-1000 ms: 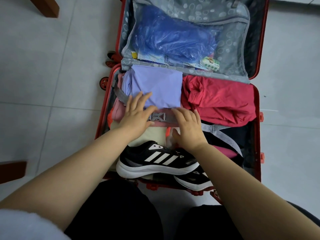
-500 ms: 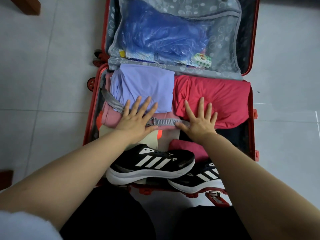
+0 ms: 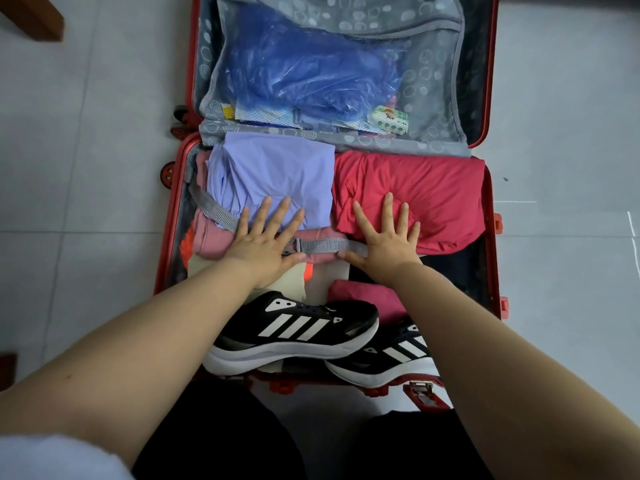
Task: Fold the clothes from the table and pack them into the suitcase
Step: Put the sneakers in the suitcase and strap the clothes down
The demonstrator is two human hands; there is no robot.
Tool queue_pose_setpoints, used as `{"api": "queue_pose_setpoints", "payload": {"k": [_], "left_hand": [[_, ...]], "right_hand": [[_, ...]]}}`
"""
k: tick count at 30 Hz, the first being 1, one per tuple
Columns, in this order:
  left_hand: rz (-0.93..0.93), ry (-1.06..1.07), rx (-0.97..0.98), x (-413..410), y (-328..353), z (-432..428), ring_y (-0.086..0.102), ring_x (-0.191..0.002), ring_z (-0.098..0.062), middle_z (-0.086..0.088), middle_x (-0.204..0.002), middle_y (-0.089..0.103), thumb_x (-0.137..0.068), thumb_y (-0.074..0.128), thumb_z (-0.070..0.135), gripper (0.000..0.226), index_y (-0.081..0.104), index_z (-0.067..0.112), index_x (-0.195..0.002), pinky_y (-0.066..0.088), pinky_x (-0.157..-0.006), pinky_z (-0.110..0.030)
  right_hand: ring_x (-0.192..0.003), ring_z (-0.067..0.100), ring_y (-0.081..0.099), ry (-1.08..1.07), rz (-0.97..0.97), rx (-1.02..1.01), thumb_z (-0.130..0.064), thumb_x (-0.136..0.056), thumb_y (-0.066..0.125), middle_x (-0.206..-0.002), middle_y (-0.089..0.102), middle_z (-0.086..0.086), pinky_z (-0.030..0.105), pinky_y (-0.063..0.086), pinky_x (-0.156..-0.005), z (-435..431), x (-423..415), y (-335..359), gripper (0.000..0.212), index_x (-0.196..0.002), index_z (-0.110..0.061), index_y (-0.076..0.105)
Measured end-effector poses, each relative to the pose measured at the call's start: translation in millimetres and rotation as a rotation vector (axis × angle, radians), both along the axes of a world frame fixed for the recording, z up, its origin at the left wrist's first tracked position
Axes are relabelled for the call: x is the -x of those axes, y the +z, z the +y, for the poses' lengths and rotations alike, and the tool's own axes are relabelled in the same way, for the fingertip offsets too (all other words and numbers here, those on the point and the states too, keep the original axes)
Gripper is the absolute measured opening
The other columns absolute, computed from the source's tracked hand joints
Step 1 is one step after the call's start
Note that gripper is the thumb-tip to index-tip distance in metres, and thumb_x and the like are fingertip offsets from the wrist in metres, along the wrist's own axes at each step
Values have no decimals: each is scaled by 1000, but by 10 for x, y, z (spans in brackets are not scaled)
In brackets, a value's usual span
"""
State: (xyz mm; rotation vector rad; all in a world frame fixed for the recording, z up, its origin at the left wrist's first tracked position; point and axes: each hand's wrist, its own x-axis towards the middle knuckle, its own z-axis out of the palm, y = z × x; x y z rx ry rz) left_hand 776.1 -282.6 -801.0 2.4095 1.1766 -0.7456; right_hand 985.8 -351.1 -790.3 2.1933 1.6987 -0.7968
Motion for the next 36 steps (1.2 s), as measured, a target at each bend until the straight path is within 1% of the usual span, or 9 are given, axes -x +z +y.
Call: {"api": "queue_pose_setpoints", "payload": {"k": [4,11,14,20,23,25,28,31,36], "left_hand": [[2,6,-15,-5,-18,-7,-38,-134,-23,7,-138,-45,-92,14,65,70,-36,36,-130,-26,-105,-47],[58,26,-11,-54,94,-29,-29,-140,-24,3,-151,-32,-94,18,61,70,-29,34,-137,-17,-111,-49],[138,57,47,-98,387,-126,-17,-144,-25,0,-155,-24,-97,20,56,66,-16,32,-147,-12,-112,-51],[62,129,100,59,1595,-670,-7,-145,-25,0,-158,-12,-100,29,41,64,-13,33,-148,-10,-114,-47],[9,231,117,175,2335,-835,4,-145,-23,3,-159,-1,-99,33,40,65,-9,32,-149,-1,-116,-47],[-59,344,167,238,2835,-894,20,-141,-27,0,-157,13,-97,39,37,68,-3,32,-150,11,-117,-46],[-240,514,260,302,3632,-944,50,-116,-31,-12,-137,48,-95,48,28,62,19,27,-149,40,-100,-39],[-443,657,331,276,4433,-988,58,-103,-24,-4,-122,57,-96,46,14,37,45,15,-133,46,-76,-20],[-524,682,305,-95,5287,-926,59,-98,-22,2,-104,61,-98,42,16,29,50,19,-126,45,-85,-32]], "right_hand": [[-140,45,-19,-23,-7,-87,-65,-87,43,-153,-29,12,63,-2,-110,-55,74,13,85,-146,-43,-14],[-140,44,-18,-3,76,42,-61,-89,46,-154,-27,10,60,2,-112,-48,11,124,79,-147,-44,-5],[-143,40,-10,-147,202,25,-38,-92,54,-157,-17,10,54,5,-115,-151,62,466,79,-148,-44,-2],[-144,34,7,-236,314,93,-18,-89,57,-158,4,11,48,16,-116,-533,133,1766,85,-150,-37,2],[-141,33,15,-277,355,82,-13,-88,57,-156,14,10,44,20,-114,-602,100,2549,83,-151,-30,6],[-138,33,20,-304,391,74,-11,-87,56,-153,21,12,43,24,-111,-617,99,3100,79,-151,-26,11],[-134,33,29,-327,422,72,-9,-87,54,-149,27,12,43,31,-106,-654,116,3909,75,-149,-26,17],[-128,34,38,-289,416,58,-10,-87,53,-145,33,12,42,38,-102,-729,88,4602,71,-148,-23,20],[-127,31,39,-257,442,43,-13,-87,59,-140,37,11,36,38,-99,-824,-159,5382,67,-145,-19,27]]}}
